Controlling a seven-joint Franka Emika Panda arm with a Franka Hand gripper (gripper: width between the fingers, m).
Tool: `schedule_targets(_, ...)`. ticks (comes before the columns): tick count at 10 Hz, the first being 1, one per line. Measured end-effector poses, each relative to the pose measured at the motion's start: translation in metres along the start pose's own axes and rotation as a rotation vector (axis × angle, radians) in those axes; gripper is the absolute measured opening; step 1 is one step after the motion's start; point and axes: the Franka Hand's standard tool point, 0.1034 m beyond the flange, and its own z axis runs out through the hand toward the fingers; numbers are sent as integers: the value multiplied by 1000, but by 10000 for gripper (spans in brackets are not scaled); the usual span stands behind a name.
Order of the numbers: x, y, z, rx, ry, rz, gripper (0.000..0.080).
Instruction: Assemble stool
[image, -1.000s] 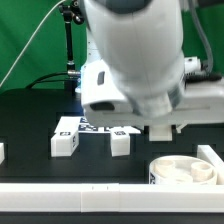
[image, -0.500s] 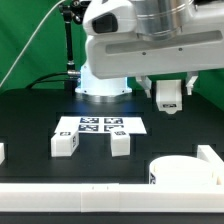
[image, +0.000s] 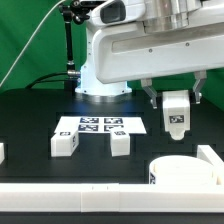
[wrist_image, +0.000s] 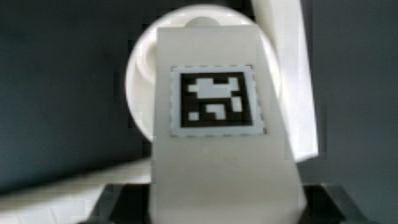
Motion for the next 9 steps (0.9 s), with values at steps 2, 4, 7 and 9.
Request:
schedule_targets(2, 11, -3, 1, 5, 147, -21, 338)
schedule_targets(4, 16, -4, 1, 5, 273, -28, 338)
schedule_targets(7, 19, -4, 6, -10, 395, -110, 338)
schedule_targets(9, 25, -11, 6, -23, 397, -184, 338)
